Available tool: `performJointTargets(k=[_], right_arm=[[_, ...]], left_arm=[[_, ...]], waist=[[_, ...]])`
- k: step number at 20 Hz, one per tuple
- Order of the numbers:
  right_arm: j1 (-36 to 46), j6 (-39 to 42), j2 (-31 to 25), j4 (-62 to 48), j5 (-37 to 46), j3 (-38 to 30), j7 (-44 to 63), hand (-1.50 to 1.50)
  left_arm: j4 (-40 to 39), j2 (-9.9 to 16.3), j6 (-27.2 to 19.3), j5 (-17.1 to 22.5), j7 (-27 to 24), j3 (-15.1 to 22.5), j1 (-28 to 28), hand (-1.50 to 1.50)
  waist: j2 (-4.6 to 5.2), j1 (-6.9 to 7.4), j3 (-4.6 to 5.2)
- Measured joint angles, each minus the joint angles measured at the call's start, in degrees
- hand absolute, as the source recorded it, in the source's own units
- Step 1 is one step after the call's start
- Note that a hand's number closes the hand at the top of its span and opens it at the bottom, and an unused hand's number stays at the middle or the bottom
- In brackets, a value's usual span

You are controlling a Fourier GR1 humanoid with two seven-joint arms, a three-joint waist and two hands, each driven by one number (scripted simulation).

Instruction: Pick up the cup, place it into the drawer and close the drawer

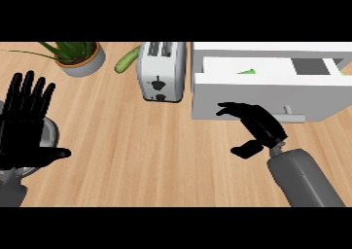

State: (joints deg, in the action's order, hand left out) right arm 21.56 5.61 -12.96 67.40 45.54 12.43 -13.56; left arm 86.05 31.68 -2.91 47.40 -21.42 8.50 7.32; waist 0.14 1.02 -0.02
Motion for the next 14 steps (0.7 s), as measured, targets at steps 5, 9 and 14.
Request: performJointTargets(k=[5, 9, 14], right_arm=[[6.62, -4.36, 1.36, -14.34, 1.57, -3.06, -5.56, -1.50], [13.34, -5.73, 1.76, -24.84, 1.28, -6.18, -9.25, -1.50], [20.94, -4.83, 0.23, -35.68, -0.38, -10.01, -16.26, -1.50]], left_arm=[[-0.46, -0.50, 3.22, -0.39, 0.71, -2.89, -1.72, -1.50], [-2.50, -0.16, 7.25, -0.16, 0.56, -5.25, -2.17, -1.50], [-2.66, -0.99, 8.78, -0.79, 0.78, -5.80, -2.09, -1.50]], waist=[[-0.21, -0.12, 0.17], [-0.15, 0.14, 0.22], [-0.63, 0.77, 0.43]])
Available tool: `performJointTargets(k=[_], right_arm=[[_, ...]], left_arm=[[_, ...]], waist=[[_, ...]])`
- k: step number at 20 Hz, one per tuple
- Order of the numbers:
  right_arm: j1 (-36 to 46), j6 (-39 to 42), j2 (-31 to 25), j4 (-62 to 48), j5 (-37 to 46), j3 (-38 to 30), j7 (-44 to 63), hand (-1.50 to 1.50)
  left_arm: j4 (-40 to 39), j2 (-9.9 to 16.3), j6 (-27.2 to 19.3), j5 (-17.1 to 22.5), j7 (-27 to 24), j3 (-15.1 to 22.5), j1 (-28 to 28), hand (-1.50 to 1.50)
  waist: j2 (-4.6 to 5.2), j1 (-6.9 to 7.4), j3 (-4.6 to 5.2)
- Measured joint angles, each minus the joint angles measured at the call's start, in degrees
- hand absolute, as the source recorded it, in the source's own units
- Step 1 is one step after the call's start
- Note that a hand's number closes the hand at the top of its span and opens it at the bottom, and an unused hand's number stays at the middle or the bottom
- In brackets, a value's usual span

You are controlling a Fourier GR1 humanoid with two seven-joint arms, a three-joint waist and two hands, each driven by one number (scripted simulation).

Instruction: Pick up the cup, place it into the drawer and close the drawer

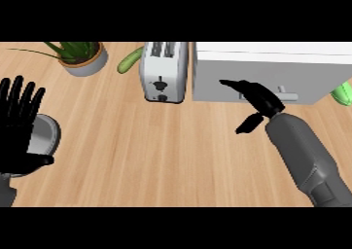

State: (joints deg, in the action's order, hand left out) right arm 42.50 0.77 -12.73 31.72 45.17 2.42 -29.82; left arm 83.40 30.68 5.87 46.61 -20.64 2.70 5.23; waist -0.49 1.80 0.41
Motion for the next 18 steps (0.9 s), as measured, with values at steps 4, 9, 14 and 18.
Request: performJointTargets(k=[4, 9, 14, 18], right_arm=[[4.02, 0.99, -1.47, -5.57, -0.18, -1.51, -3.38, -1.50], [8.14, 3.83, -3.59, -10.67, -0.83, -3.21, -6.36, -1.50], [9.51, 5.65, -4.72, -13.62, -0.48, -3.43, -9.28, -1.50], [10.21, 6.51, -5.10, -15.17, -0.17, -3.51, -10.75, -1.50]], left_arm=[[0.29, -0.58, 0.35, -0.34, 0.57, 0.12, -0.36, -1.50], [0.00, -0.97, 1.33, -1.09, 0.11, 0.19, -0.16, -1.50], [-0.35, -1.24, 1.68, -1.77, 0.00, 0.28, 0.26, -1.50], [-1.32, -1.22, 1.91, -1.96, 0.12, -0.11, 1.33, -1.50]], waist=[[-0.23, 0.50, 0.18], [0.14, 1.56, 0.09], [0.20, 2.19, 0.19], [0.22, 2.31, 0.29]])
